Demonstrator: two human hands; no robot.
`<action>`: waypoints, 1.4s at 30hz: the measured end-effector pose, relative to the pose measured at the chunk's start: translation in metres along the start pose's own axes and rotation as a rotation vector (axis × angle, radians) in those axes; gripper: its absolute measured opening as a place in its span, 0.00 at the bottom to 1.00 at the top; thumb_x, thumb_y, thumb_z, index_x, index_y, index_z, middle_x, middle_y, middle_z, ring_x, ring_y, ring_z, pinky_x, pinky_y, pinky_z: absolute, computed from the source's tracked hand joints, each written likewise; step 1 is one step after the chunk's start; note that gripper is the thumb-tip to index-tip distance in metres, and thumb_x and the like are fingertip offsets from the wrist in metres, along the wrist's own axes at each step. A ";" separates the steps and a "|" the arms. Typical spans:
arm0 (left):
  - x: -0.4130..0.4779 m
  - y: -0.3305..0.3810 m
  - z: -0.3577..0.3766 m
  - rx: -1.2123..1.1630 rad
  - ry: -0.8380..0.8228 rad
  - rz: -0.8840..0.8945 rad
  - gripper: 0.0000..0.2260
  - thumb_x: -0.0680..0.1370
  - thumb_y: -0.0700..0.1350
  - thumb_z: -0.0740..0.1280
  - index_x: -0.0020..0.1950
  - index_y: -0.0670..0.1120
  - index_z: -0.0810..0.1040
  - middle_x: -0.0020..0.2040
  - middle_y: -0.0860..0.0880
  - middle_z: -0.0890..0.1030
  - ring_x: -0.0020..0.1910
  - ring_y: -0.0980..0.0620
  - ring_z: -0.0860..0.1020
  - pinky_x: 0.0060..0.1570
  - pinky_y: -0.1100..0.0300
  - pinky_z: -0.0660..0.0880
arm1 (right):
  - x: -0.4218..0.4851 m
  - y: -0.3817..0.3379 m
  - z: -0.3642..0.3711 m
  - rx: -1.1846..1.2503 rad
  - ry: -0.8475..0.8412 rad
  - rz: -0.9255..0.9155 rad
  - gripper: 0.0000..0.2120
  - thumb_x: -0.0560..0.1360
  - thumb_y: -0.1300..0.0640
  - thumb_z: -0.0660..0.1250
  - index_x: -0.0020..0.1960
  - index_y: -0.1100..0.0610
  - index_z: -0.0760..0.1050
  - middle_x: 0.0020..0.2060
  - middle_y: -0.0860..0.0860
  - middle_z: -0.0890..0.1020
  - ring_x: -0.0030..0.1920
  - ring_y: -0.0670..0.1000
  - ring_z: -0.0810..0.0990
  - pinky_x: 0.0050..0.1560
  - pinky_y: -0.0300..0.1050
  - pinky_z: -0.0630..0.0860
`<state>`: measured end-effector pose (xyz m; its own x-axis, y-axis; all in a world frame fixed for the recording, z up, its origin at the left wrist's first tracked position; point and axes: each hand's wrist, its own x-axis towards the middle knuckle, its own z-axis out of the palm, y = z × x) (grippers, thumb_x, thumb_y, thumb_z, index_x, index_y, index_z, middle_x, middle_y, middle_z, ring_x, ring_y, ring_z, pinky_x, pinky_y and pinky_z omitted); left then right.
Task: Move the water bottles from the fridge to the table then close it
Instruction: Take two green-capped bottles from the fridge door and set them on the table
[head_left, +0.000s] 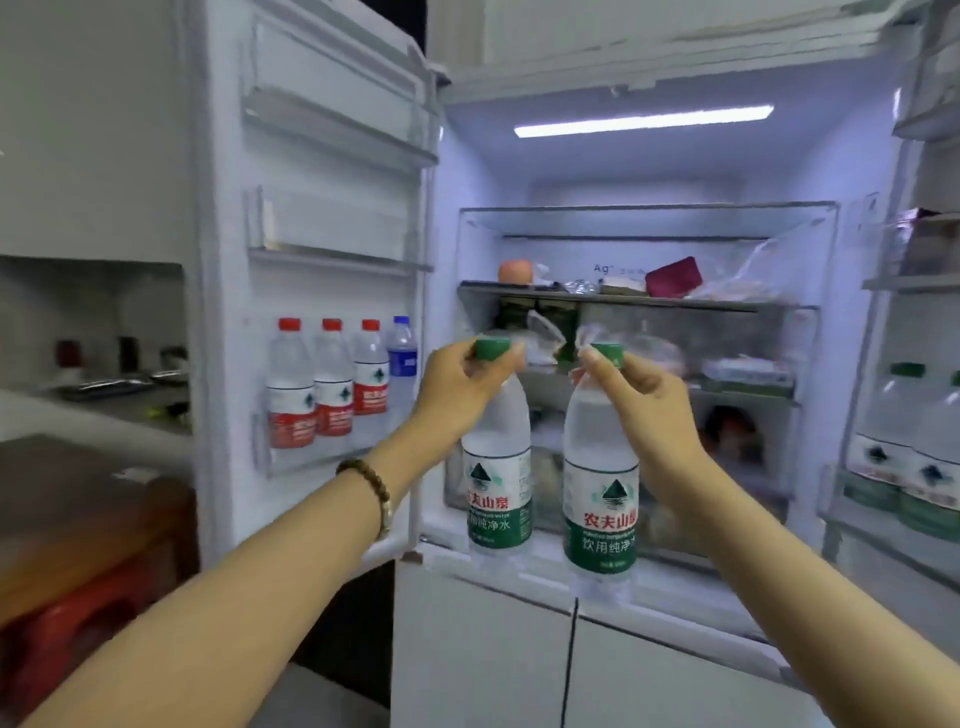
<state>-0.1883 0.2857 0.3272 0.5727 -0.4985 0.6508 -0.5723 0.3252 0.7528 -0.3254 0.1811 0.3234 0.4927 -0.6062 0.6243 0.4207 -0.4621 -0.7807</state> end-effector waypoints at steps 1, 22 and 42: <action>-0.009 -0.001 -0.030 0.030 0.046 -0.032 0.03 0.74 0.50 0.68 0.43 0.51 0.80 0.41 0.56 0.83 0.41 0.62 0.80 0.44 0.68 0.73 | -0.006 0.001 0.026 0.027 -0.047 0.018 0.09 0.72 0.49 0.69 0.47 0.54 0.83 0.37 0.45 0.85 0.38 0.38 0.81 0.40 0.26 0.73; -0.116 -0.036 -0.616 0.491 0.595 -0.186 0.06 0.75 0.51 0.66 0.44 0.49 0.80 0.41 0.55 0.83 0.45 0.57 0.81 0.49 0.65 0.74 | -0.106 0.011 0.632 0.487 -0.479 0.159 0.05 0.73 0.53 0.69 0.46 0.53 0.81 0.41 0.45 0.84 0.39 0.33 0.80 0.39 0.25 0.73; -0.017 -0.289 -0.932 0.494 0.876 -0.369 0.13 0.73 0.46 0.70 0.56 0.43 0.79 0.46 0.54 0.81 0.45 0.62 0.78 0.39 0.77 0.72 | -0.014 0.201 1.047 0.464 -0.913 0.307 0.07 0.68 0.55 0.74 0.46 0.49 0.81 0.43 0.46 0.84 0.45 0.44 0.82 0.50 0.36 0.75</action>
<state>0.5142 0.9492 0.1908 0.8683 0.3146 0.3836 -0.3396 -0.1868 0.9218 0.5498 0.7746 0.1860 0.9297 0.1487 0.3369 0.3353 0.0363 -0.9414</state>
